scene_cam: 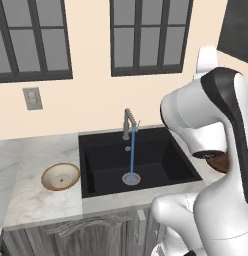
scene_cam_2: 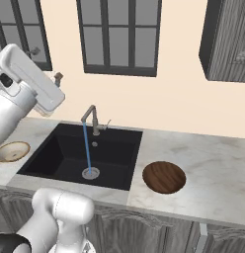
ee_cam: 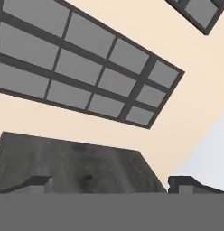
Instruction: Rinse each bowl for a few seconds and place them down in the sink or on the counter.
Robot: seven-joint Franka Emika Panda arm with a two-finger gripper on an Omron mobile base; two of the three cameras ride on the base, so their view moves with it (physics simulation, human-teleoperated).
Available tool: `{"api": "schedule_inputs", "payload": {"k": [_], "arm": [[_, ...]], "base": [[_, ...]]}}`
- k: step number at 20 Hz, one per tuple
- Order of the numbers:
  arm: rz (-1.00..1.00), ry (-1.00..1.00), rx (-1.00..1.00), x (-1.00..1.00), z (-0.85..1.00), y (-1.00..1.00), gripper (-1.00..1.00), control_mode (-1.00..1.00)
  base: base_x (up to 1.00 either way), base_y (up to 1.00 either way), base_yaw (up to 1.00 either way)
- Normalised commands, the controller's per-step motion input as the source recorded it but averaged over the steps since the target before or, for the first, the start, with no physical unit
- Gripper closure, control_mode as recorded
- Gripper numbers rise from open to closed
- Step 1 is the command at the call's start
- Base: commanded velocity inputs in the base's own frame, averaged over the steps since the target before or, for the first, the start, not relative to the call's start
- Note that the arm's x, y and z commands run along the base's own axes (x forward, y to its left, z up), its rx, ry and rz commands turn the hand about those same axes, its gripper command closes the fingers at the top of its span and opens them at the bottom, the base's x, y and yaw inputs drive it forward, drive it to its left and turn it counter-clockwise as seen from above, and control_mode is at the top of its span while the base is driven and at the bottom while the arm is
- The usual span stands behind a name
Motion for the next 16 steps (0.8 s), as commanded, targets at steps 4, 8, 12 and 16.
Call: {"api": "schedule_inputs", "payload": {"k": [4, 8, 12, 16], "arm": [[-0.13, 0.18, 0.46, -0.70, 0.02, -0.12, -1.00, -1.00], [-0.11, 0.33, 0.34, -0.68, 0.03, -0.30, -1.00, -1.00], [-0.07, 0.31, 0.39, -0.31, -0.01, -0.36, -1.00, -1.00], [-0.22, 0.03, 0.50, -0.46, -0.06, -0.01, -1.00, -1.00]], "base": [[0.00, 0.00, 0.00], [0.00, 0.00, 0.00], [0.00, 0.00, 0.00], [0.00, 0.00, 0.00]]}}
